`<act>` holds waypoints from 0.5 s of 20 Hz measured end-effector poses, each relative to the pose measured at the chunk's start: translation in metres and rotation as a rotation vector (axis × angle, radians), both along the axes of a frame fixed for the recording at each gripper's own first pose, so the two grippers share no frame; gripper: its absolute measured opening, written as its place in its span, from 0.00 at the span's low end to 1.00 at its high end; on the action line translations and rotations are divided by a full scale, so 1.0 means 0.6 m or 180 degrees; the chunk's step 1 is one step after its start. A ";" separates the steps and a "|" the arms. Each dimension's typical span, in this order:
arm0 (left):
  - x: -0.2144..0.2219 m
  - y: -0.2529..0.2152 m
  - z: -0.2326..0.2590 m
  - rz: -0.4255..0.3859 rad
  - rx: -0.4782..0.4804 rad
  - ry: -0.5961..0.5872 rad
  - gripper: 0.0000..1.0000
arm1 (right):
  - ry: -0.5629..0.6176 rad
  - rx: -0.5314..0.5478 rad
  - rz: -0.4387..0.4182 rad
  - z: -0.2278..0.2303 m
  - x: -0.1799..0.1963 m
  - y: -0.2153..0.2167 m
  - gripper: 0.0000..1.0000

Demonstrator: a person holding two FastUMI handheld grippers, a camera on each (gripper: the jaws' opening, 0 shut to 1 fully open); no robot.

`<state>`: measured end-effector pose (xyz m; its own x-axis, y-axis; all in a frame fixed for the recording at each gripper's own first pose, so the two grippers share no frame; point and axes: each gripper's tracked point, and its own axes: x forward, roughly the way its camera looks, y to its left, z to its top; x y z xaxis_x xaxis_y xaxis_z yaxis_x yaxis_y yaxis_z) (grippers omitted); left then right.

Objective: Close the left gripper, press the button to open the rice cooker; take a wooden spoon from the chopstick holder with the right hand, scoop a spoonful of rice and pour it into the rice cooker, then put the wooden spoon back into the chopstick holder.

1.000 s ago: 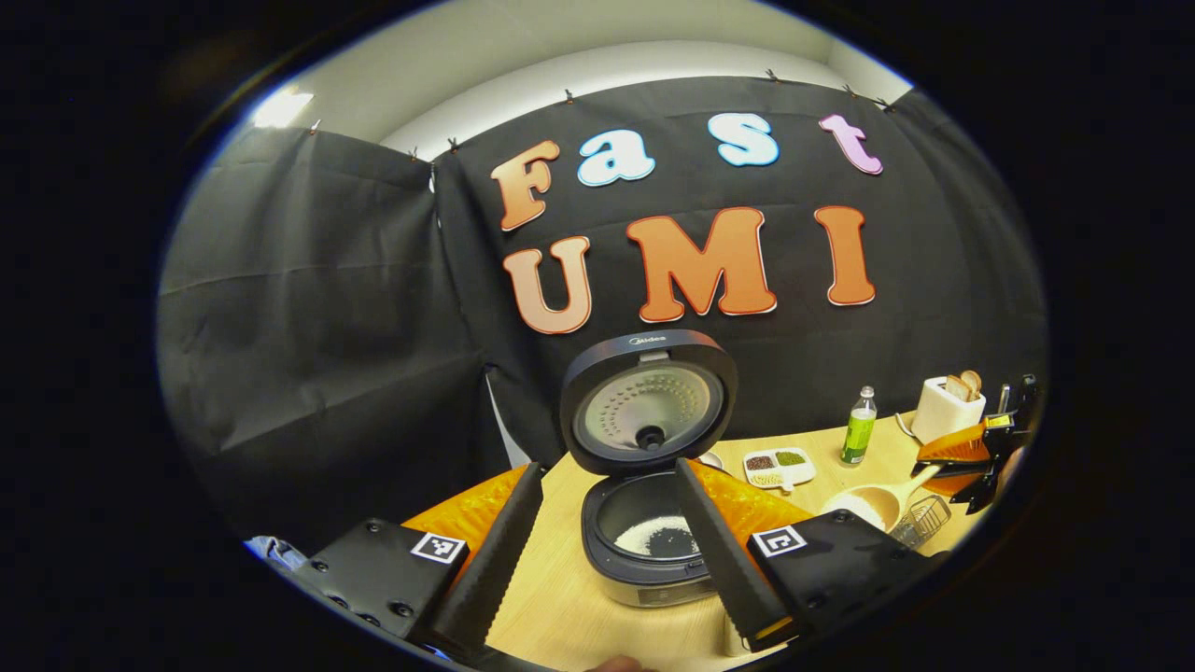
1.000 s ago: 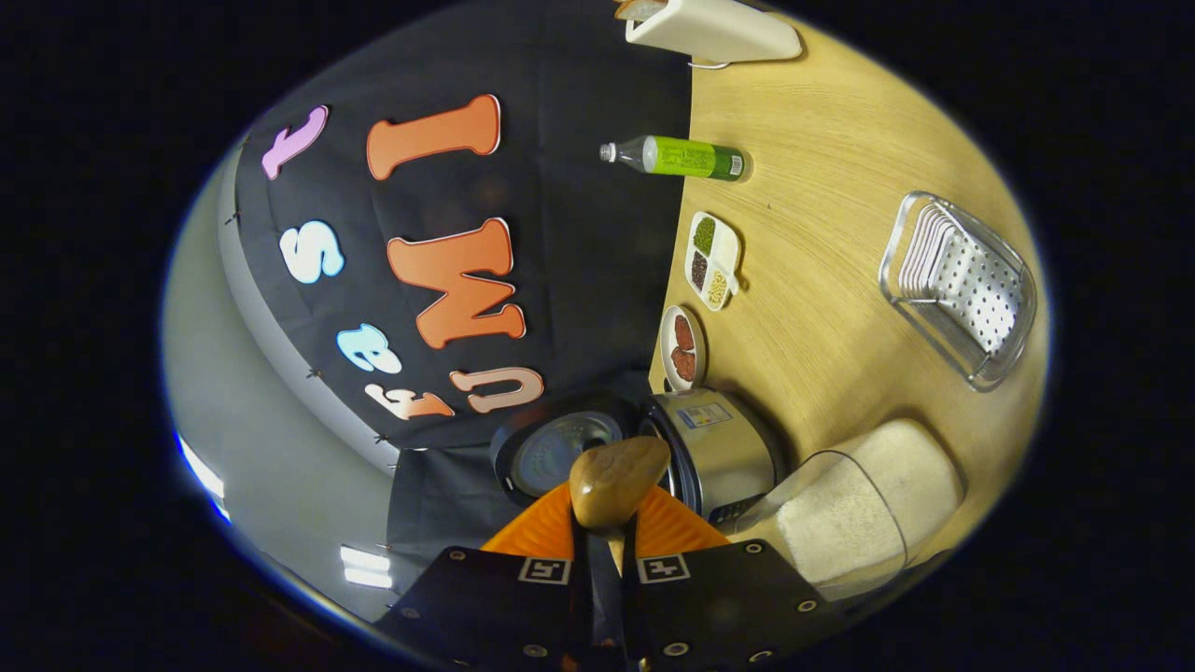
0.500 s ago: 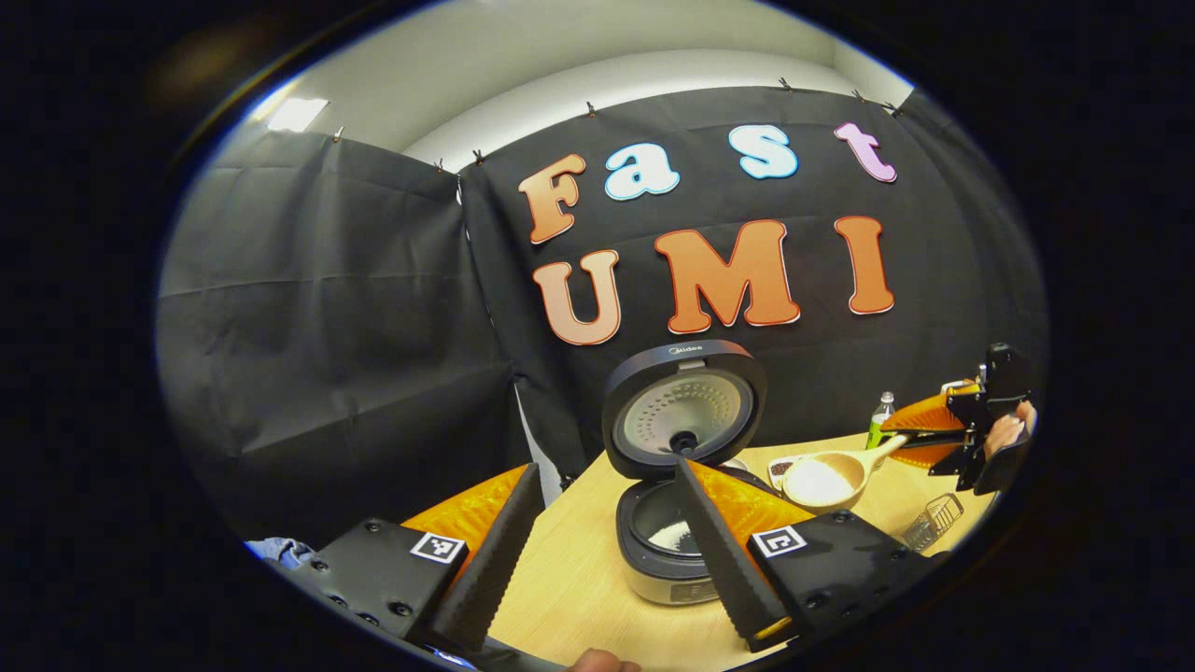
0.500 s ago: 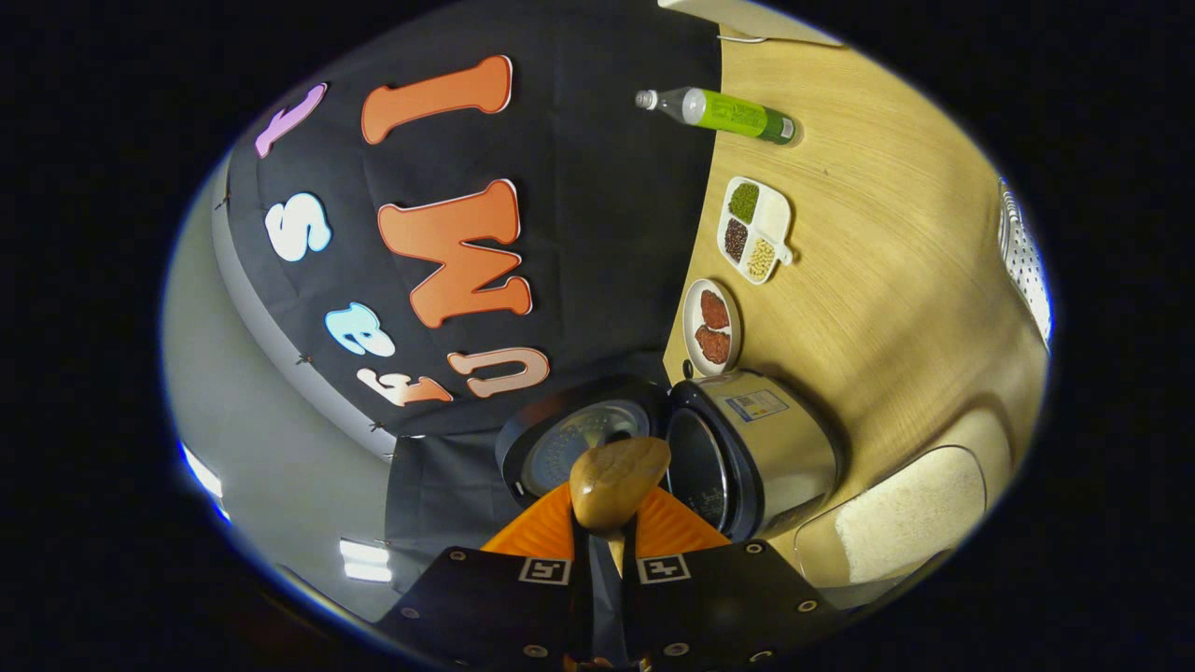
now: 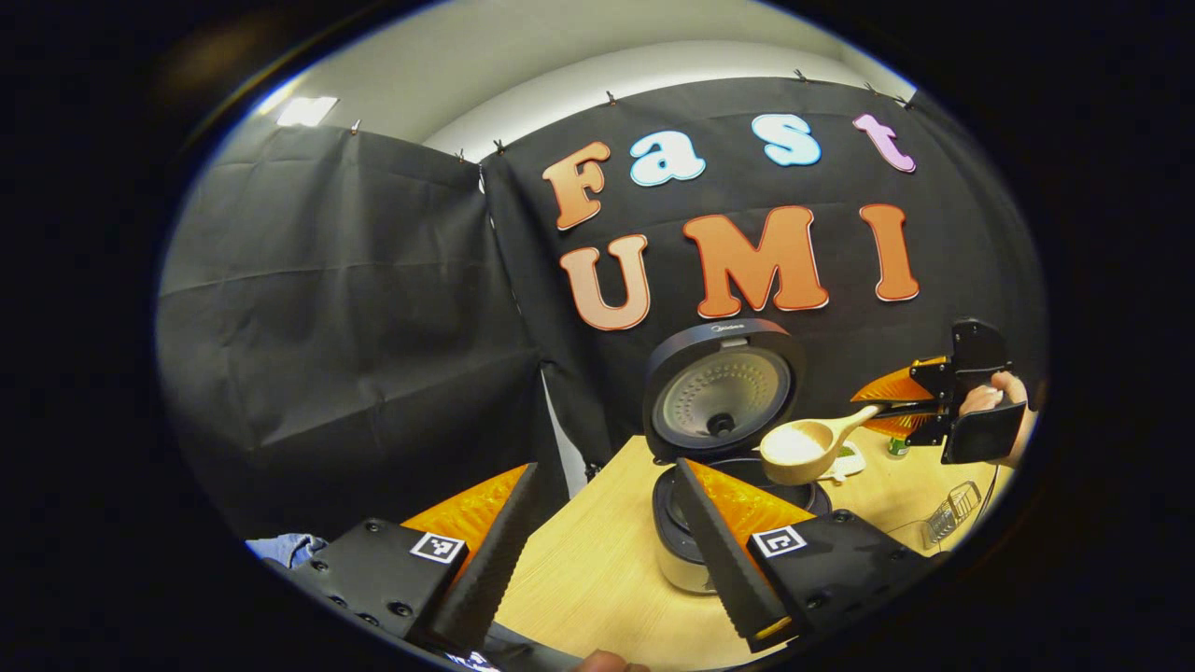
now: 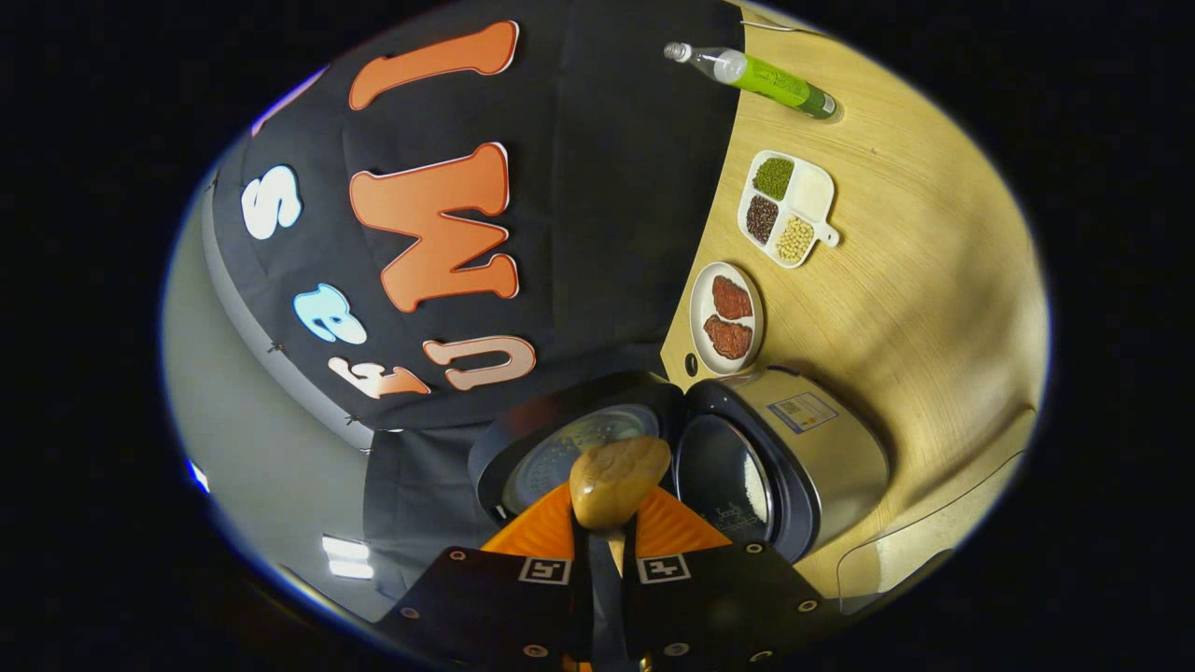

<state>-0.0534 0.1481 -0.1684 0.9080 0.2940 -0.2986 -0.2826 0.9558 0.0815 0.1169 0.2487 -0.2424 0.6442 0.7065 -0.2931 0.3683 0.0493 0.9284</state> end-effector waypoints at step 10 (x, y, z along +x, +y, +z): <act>-0.005 0.038 -0.013 0.0188 0.0056 0.0080 0.96 | -0.0360 -0.0978 0.0246 -0.031 0.054 0.057 0.12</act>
<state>-0.0565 0.1707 -0.1761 0.8812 0.3522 -0.3153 -0.3361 0.9358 0.1060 0.1495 0.2828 -0.2612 0.6327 0.6442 -0.4297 0.2481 0.3570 0.9006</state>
